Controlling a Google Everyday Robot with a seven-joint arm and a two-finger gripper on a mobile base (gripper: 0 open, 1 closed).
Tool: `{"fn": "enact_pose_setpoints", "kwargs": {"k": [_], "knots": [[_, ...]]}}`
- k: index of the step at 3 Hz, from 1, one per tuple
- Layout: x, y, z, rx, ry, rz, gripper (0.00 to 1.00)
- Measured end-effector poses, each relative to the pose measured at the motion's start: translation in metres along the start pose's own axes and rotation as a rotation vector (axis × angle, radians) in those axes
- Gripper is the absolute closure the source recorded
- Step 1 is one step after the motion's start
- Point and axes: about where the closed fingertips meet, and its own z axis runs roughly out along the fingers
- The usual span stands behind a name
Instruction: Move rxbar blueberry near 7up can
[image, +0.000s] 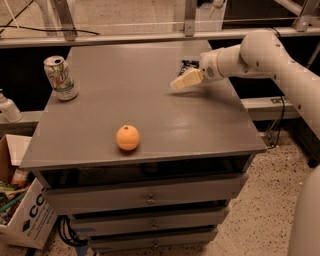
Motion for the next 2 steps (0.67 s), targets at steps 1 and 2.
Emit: {"fn": "enact_pose_setpoints", "kwargs": {"k": [1, 2], "knots": [[0.008, -0.013, 0.010, 0.001, 0.002, 0.008, 0.00], [0.018, -0.020, 0.014, 0.006, 0.011, 0.020, 0.00]]}}
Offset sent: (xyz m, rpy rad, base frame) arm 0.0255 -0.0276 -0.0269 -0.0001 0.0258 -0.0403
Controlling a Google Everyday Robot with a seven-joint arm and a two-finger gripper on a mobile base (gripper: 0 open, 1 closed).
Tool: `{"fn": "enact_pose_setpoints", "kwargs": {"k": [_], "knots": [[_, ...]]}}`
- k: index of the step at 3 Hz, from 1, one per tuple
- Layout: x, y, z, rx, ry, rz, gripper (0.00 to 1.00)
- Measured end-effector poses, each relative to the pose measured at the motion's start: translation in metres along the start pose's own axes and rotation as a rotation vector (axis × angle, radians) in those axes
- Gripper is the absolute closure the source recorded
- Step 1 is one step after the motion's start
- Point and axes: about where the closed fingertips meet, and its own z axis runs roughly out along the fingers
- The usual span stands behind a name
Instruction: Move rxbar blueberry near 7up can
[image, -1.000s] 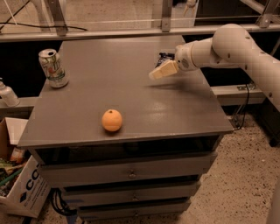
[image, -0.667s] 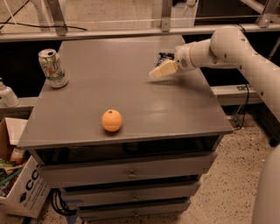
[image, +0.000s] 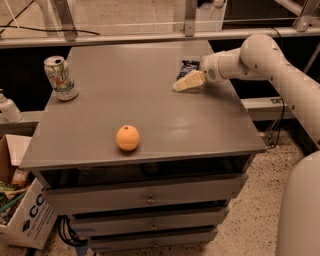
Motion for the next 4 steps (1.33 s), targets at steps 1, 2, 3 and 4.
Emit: {"fn": "enact_pose_setpoints", "kwargs": {"k": [1, 2, 3, 4], "knots": [[0.004, -0.004, 0.001, -0.003, -0.008, 0.004, 0.18], [-0.001, -0.006, 0.000, -0.006, -0.026, 0.000, 0.41], [-0.011, -0.007, -0.002, -0.011, -0.052, -0.008, 0.65], [-0.024, -0.004, -0.010, -0.016, -0.095, -0.015, 0.88]]}}
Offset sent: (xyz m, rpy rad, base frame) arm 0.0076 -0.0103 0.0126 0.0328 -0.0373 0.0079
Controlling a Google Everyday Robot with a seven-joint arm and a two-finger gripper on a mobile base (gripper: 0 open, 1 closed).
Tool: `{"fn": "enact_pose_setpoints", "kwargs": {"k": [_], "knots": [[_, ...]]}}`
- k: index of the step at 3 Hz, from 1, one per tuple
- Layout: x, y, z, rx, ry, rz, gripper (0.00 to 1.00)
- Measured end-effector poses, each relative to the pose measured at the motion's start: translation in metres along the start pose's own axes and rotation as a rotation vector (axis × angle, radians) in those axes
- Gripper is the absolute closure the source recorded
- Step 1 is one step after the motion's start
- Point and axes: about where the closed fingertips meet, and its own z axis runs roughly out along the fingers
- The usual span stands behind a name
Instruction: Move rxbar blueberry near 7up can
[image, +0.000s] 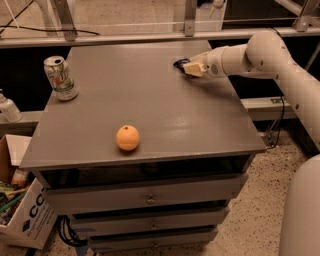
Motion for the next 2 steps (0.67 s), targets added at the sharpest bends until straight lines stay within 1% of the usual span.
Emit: {"fn": "enact_pose_setpoints", "kwargs": {"k": [1, 2], "knots": [[-0.020, 0.007, -0.007, -0.013, -0.048, -0.019, 1.00], [-0.041, 0.019, -0.008, -0.046, -0.098, -0.033, 1.00]]}}
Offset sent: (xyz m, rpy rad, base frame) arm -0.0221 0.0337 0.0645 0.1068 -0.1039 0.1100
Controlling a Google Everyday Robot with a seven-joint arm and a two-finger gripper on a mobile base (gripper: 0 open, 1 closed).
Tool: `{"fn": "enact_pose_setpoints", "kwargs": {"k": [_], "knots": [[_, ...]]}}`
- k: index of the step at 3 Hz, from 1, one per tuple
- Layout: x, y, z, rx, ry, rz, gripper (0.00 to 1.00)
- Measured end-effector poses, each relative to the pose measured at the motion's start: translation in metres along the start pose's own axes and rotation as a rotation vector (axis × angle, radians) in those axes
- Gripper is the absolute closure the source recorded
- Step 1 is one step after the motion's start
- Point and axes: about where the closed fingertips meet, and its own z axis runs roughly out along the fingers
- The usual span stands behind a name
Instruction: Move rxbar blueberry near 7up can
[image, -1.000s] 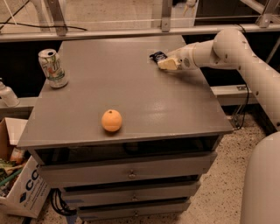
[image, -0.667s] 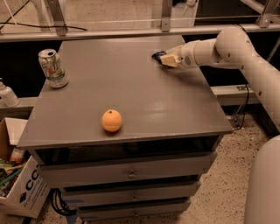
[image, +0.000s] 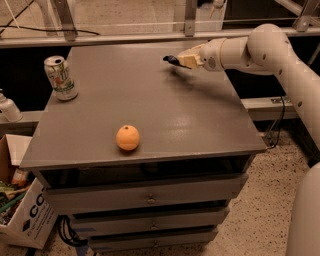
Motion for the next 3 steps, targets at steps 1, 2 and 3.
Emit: {"fn": "enact_pose_setpoints", "kwargs": {"k": [1, 2, 3], "knots": [[-0.023, 0.015, 0.007, -0.043, -0.051, -0.017, 1.00], [-0.048, 0.041, 0.017, -0.113, -0.114, -0.031, 1.00], [-0.048, 0.041, 0.017, -0.114, -0.114, -0.031, 1.00]]}}
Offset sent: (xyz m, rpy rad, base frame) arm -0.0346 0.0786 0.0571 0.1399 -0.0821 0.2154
